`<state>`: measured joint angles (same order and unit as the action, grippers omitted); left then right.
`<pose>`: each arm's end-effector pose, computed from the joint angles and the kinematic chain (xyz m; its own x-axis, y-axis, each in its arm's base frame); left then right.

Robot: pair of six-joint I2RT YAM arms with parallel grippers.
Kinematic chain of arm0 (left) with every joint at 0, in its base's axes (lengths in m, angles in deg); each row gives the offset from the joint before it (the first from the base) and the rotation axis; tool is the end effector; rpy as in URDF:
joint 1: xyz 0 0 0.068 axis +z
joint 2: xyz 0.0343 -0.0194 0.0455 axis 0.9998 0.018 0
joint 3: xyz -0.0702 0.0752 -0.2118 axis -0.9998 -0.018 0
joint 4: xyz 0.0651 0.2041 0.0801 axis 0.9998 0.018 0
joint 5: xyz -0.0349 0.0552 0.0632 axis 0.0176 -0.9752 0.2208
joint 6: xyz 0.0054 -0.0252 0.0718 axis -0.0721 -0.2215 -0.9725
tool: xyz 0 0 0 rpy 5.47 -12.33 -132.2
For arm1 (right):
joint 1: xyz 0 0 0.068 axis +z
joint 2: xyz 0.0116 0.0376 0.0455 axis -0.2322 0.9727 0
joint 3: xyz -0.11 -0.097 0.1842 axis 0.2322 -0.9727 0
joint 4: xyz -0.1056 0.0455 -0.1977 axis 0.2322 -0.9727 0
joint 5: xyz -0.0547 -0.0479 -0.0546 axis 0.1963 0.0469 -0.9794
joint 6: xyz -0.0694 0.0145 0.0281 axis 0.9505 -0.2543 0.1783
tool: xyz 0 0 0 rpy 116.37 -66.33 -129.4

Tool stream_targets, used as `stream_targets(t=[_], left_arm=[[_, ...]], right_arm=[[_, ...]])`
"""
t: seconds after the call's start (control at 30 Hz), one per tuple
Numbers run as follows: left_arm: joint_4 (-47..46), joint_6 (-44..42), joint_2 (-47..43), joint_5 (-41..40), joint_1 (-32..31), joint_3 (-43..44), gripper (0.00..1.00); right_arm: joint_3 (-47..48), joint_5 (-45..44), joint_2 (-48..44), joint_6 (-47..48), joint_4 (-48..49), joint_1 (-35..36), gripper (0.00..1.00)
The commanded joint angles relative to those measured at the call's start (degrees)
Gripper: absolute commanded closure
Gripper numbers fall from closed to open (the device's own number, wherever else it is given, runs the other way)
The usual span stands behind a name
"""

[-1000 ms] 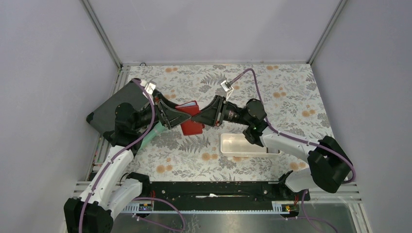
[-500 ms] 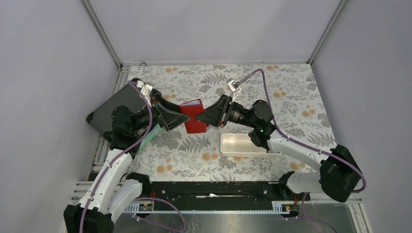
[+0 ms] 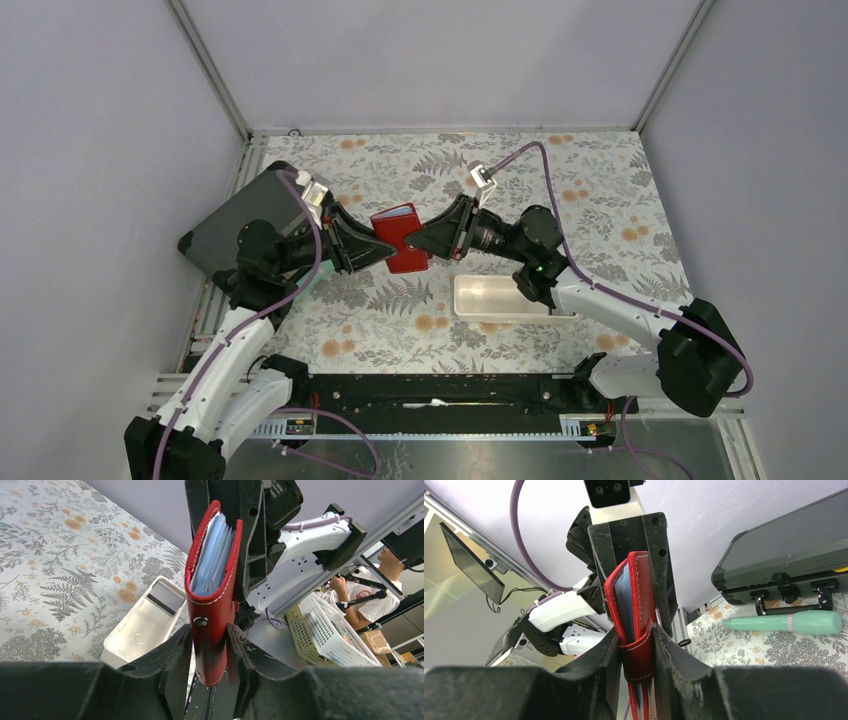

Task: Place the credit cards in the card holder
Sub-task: Close the card holder at the center of the board.

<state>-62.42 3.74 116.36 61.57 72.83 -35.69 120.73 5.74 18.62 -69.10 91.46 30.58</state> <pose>0.1646 -0.1042 0.3251 -0.5209 -0.2541 -0.8149 0.8087 0.1585 -0.5664 0.1797 0.2233 0.3353 -0.5678 0.3779 -0.7313 -0.8081 -0.0867 0.5826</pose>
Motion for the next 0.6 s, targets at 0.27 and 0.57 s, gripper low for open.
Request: stream_targets(t=[0.27,0.57], left_arm=[[-11.6,6.55,3.38,4.82,-0.64,-1.15,1.0],[-9.14,4.46,1.23,4.35,0.13,-0.68,1.0]], right_arm=[[4.44,1.21,-1.7,2.76,-4.1,-0.13,0.75],[6.02,3.72,-10.41,11.51,-18.86,-6.52,0.19]])
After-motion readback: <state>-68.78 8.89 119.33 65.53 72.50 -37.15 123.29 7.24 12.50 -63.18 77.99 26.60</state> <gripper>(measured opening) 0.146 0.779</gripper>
